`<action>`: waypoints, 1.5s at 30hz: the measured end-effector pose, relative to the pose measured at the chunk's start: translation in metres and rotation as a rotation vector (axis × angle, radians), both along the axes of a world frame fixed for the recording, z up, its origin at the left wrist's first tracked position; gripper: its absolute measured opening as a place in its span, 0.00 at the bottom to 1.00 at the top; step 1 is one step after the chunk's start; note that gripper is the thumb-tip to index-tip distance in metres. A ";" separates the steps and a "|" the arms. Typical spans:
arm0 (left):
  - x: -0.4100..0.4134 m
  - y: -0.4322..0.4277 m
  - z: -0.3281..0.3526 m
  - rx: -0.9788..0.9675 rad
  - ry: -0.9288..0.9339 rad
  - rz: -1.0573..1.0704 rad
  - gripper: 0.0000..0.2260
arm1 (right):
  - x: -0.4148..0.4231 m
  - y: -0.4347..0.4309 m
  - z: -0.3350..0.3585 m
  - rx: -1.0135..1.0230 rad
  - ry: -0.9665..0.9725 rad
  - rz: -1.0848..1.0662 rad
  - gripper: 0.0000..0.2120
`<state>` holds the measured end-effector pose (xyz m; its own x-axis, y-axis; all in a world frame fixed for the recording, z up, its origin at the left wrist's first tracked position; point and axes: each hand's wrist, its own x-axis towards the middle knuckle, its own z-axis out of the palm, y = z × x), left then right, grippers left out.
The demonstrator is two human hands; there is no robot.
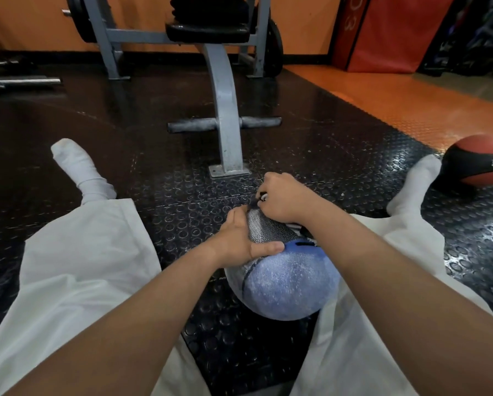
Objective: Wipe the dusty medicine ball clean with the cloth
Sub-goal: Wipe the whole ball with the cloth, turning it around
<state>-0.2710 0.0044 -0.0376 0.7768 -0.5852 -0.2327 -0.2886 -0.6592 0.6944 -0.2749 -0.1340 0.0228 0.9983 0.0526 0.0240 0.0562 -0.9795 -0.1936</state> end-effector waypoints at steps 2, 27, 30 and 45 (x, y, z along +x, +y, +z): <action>0.003 0.002 0.002 0.018 0.014 -0.009 0.57 | -0.011 0.000 -0.001 0.021 -0.035 0.046 0.10; 0.015 0.001 0.001 0.023 0.058 -0.057 0.61 | -0.076 0.000 -0.009 0.056 -0.072 0.241 0.10; 0.006 0.001 -0.001 0.038 0.020 -0.082 0.61 | -0.050 -0.006 -0.005 0.066 -0.129 0.163 0.10; 0.014 0.013 0.003 0.017 0.104 -0.053 0.63 | -0.078 -0.025 -0.037 0.327 -0.308 0.169 0.07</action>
<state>-0.2567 0.0172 -0.0342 0.7161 -0.6199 -0.3209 -0.2502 -0.6571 0.7111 -0.3524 -0.1586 -0.0145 0.9202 0.1535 0.3601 0.3124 -0.8422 -0.4394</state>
